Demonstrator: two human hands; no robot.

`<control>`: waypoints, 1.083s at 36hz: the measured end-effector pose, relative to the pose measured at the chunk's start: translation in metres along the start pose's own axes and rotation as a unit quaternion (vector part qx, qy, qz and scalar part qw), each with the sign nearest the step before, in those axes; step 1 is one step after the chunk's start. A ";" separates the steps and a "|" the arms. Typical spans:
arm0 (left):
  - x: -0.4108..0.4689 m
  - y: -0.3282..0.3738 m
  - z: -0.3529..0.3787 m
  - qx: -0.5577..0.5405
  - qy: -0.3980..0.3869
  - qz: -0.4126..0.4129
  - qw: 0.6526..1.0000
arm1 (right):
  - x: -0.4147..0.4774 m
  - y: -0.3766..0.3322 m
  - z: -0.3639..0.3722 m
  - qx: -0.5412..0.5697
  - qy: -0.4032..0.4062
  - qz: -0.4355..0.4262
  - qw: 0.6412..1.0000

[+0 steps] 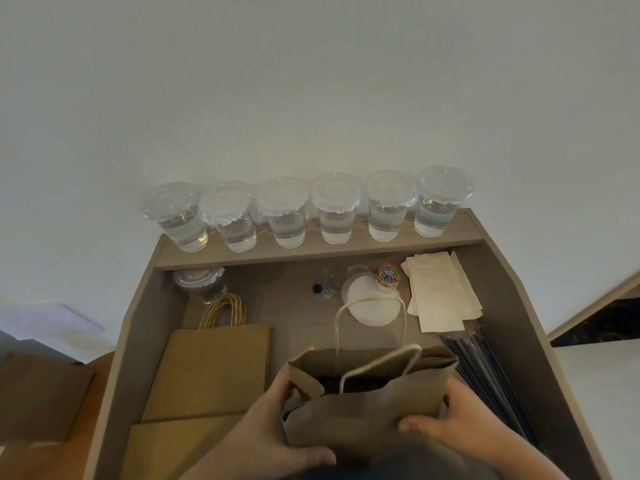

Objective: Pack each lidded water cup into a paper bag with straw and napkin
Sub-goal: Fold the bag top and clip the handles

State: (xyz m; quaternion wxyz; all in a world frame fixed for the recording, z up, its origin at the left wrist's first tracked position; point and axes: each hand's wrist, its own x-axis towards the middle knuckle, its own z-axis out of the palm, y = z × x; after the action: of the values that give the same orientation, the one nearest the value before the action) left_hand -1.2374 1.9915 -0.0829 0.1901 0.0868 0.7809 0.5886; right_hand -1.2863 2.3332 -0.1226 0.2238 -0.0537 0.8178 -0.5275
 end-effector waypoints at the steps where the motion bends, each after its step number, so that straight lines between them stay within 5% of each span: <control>1: 0.000 -0.003 0.000 0.006 0.011 0.000 1.000 | 0.000 -0.001 0.000 0.005 0.000 0.001 1.000; 11: 0.004 -0.008 0.016 -0.067 0.210 -0.016 0.975 | 0.004 -0.018 0.005 0.034 0.030 -0.013 0.999; 21: 0.007 0.017 0.010 -0.047 0.213 0.023 0.976 | 0.000 -0.033 0.011 0.045 0.010 -0.066 0.997; 30: 0.016 0.022 0.002 -0.141 0.206 0.026 0.968 | 0.007 -0.045 0.000 0.050 -0.037 -0.083 0.995; 39: 0.020 0.037 -0.005 -0.058 0.183 0.026 0.981 | 0.011 -0.066 0.003 0.031 -0.016 -0.095 0.995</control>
State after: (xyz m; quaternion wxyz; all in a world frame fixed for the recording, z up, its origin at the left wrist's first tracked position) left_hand -1.2609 2.0047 -0.0500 0.0338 -0.0131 0.7647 0.6434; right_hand -1.3048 2.2985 -0.0683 0.1871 -0.1328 0.7887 -0.5703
